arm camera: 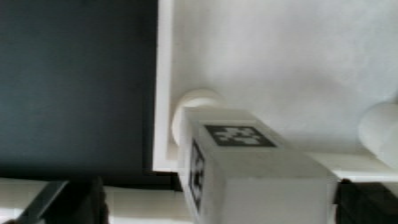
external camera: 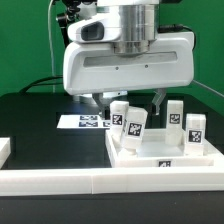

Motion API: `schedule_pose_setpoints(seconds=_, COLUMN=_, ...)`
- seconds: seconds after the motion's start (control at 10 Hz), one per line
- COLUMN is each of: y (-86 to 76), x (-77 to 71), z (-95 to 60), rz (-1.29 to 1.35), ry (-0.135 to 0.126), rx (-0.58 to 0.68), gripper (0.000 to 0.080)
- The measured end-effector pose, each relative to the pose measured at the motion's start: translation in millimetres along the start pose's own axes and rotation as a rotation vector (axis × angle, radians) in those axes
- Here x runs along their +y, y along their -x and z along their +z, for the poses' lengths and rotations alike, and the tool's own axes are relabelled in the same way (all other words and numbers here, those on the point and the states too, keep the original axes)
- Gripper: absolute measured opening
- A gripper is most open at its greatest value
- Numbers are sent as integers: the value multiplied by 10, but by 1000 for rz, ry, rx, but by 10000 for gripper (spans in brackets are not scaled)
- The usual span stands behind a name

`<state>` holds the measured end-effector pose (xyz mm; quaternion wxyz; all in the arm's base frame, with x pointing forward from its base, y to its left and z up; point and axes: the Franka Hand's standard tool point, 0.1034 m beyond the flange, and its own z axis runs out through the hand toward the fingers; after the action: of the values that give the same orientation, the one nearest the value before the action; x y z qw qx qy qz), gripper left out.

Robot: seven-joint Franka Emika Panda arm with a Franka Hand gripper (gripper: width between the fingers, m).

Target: Assemble square table

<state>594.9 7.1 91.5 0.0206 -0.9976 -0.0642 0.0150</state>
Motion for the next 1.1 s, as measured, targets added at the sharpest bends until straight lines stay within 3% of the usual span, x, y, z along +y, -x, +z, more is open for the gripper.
schedule_pose_setpoints(seconds=0.6, y=-26, x=-50, z=24, rz=-31, ry=-13, rx=4, gripper=649)
schedule_pose_setpoints(seconds=0.7, y=-21, x=-49, z=29, rz=-40, ry=-13, rx=4, gripper=544)
schedule_pose_setpoints(seconds=0.8, y=-22, x=-49, z=28, rz=-44, ry=-14, rx=4, gripper=544)
schedule_pose_setpoints(seconds=0.9, y=-27, x=-32, z=21, rz=-56, ry=-14, rx=5, gripper=365)
schedule_pose_setpoints(seconds=1.0, y=-31, x=0, z=14, rz=-61, ry=-13, rx=6, gripper=295)
schedule_pose_setpoints(seconds=1.1, y=-30, x=9, z=14, rz=-69, ry=-15, rx=7, gripper=295)
